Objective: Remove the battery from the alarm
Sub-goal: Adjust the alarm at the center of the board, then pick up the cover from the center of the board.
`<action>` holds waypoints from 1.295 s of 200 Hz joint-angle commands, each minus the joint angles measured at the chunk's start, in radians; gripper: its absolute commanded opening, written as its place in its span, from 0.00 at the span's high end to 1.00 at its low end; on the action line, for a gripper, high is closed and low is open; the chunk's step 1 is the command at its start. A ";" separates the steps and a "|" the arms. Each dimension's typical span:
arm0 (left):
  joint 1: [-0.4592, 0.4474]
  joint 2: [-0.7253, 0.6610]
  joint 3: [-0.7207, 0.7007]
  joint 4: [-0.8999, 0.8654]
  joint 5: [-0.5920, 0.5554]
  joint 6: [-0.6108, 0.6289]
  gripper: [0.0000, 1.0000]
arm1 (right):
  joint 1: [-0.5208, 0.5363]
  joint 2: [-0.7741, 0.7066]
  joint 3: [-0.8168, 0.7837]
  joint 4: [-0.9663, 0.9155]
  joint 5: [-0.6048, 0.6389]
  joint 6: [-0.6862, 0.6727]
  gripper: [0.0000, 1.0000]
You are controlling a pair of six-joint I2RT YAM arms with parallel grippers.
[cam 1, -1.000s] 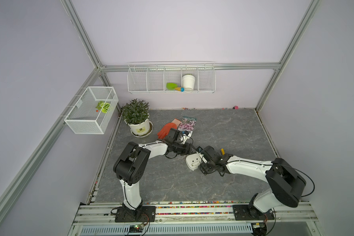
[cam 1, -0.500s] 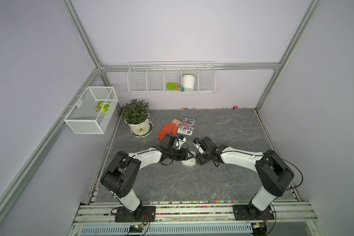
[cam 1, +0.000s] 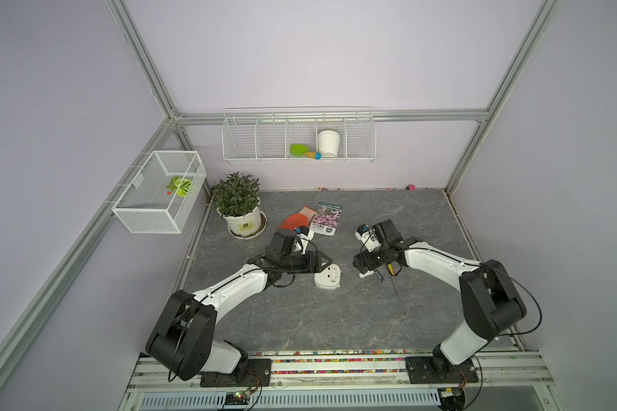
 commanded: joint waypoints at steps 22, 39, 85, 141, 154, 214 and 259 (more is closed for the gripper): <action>0.019 -0.065 -0.045 -0.057 -0.053 0.002 0.27 | 0.007 0.103 0.076 -0.100 -0.060 0.047 0.06; 0.021 -0.078 -0.060 -0.061 -0.060 0.003 0.27 | 0.008 0.128 0.088 -0.113 -0.063 0.072 0.07; 0.023 -0.088 -0.074 -0.069 -0.071 0.006 0.27 | 0.030 0.149 0.087 -0.149 -0.030 0.101 0.08; 0.024 -0.097 -0.076 -0.074 -0.075 0.009 0.26 | 0.056 0.109 0.028 -0.181 0.032 0.167 0.09; 0.025 -0.101 -0.076 -0.076 -0.074 0.010 0.27 | 0.061 0.100 0.017 -0.195 0.044 0.175 0.09; 0.026 -0.103 -0.066 -0.088 -0.075 0.021 0.27 | 0.104 0.044 -0.064 -0.188 0.026 0.248 0.10; 0.026 -0.114 -0.063 -0.092 -0.078 0.022 0.27 | 0.153 0.019 -0.123 -0.175 0.020 0.333 0.12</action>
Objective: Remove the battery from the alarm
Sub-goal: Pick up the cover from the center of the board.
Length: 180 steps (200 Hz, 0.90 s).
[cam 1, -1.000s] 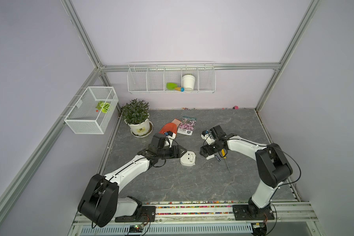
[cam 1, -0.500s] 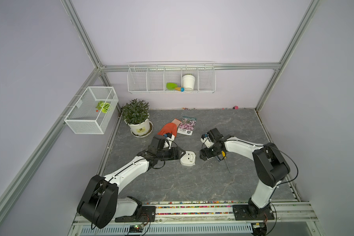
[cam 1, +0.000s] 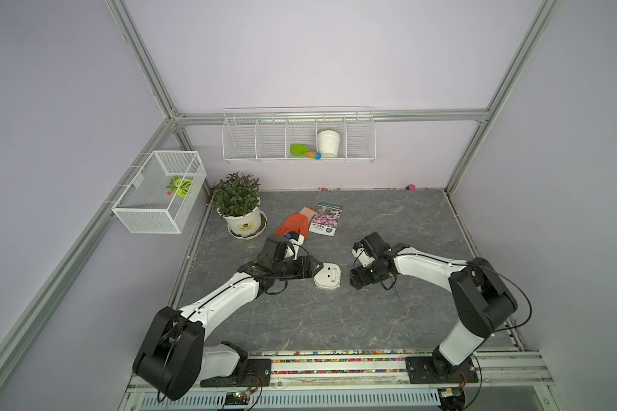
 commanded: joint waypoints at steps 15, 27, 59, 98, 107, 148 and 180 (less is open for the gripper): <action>0.005 -0.025 0.007 -0.016 -0.007 0.026 0.27 | 0.051 -0.016 -0.085 -0.026 -0.028 0.115 0.12; 0.005 -0.024 0.011 -0.022 -0.008 0.029 0.26 | 0.065 -0.024 -0.101 -0.004 -0.041 0.142 0.13; 0.005 -0.022 0.023 -0.029 -0.011 0.035 0.27 | 0.094 -0.053 -0.132 0.031 -0.051 0.192 0.13; 0.005 -0.022 0.022 -0.027 -0.011 0.035 0.27 | -0.020 -0.137 -0.191 0.078 -0.122 0.172 0.16; 0.005 -0.023 0.021 -0.028 -0.011 0.034 0.27 | -0.055 -0.166 -0.225 0.124 -0.183 0.186 0.18; 0.005 -0.026 0.002 -0.007 -0.021 0.021 0.27 | -0.177 -0.242 -0.353 0.330 -0.401 0.297 0.31; 0.007 -0.022 0.001 0.001 -0.018 0.015 0.27 | -0.209 -0.222 -0.377 0.389 -0.422 0.347 0.43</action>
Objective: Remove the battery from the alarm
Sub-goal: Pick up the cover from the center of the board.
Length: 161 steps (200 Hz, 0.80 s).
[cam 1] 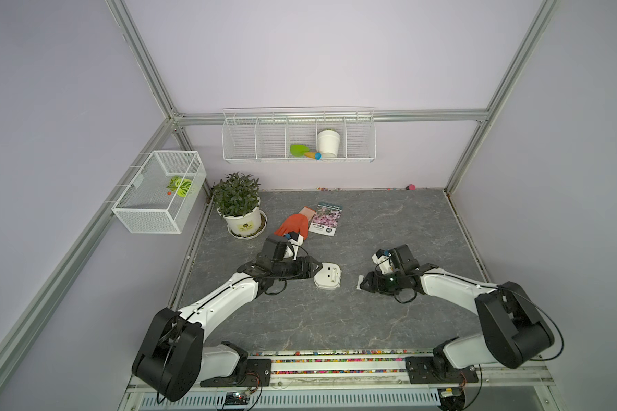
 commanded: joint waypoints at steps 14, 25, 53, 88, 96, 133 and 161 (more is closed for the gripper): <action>0.005 -0.021 -0.001 0.020 -0.011 0.001 0.27 | -0.030 0.032 -0.032 0.107 -0.066 0.093 0.49; 0.005 -0.025 -0.003 0.019 -0.011 0.001 0.26 | -0.036 0.049 -0.040 0.133 -0.060 0.109 0.53; 0.005 -0.031 -0.006 0.015 -0.012 0.002 0.27 | -0.045 0.091 -0.053 0.183 -0.060 0.146 0.61; 0.005 -0.032 -0.010 0.012 -0.019 0.004 0.26 | -0.046 0.135 -0.052 0.213 -0.057 0.165 0.68; 0.005 -0.031 -0.012 0.011 -0.018 0.004 0.27 | -0.045 0.143 -0.051 0.221 -0.058 0.169 0.69; 0.005 -0.032 -0.014 0.008 -0.028 0.004 0.26 | -0.044 0.167 -0.045 0.208 -0.048 0.167 0.75; 0.005 -0.030 -0.013 0.008 -0.028 0.004 0.27 | -0.046 0.164 -0.047 0.204 -0.047 0.163 0.79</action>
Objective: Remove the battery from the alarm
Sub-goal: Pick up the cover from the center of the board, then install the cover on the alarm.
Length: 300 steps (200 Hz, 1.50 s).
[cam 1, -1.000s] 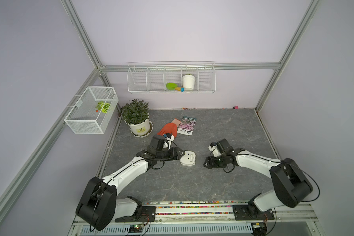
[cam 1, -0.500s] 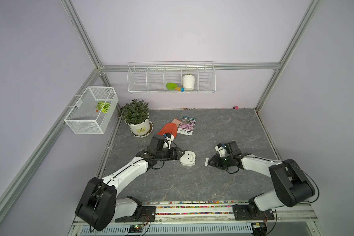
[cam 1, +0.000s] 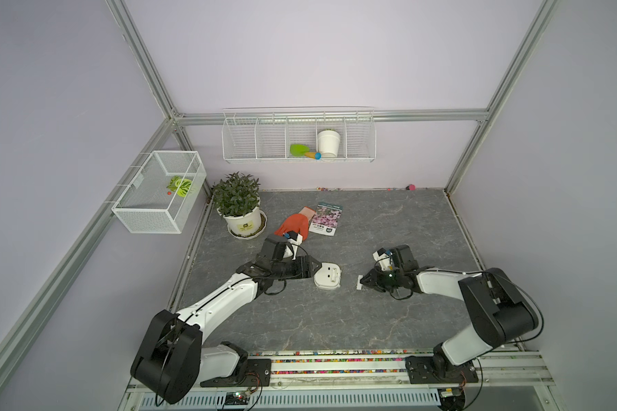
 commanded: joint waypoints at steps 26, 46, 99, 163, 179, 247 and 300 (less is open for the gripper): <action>0.005 -0.012 -0.006 0.009 -0.009 0.006 0.26 | -0.004 0.036 -0.015 -0.056 0.052 -0.006 0.84; 0.005 -0.006 -0.003 0.008 -0.007 0.005 0.27 | -0.004 0.038 -0.008 -0.060 0.049 -0.008 0.90; 0.006 0.014 -0.007 0.016 -0.024 -0.001 0.26 | -0.004 -0.006 0.014 -0.113 0.053 -0.027 0.96; 0.075 0.133 -0.015 0.095 0.005 -0.092 0.26 | 0.025 -0.126 0.064 -0.189 0.050 0.020 0.97; 0.086 0.188 -0.004 0.131 0.045 -0.105 0.26 | 0.072 -0.129 0.096 -0.191 0.066 0.060 0.96; 0.073 0.345 0.027 0.240 0.176 -0.136 0.35 | 0.213 -0.018 0.232 -0.137 0.154 0.225 0.96; 0.034 0.405 0.036 0.245 0.170 -0.135 0.42 | 0.245 0.058 0.301 -0.195 0.169 0.240 0.99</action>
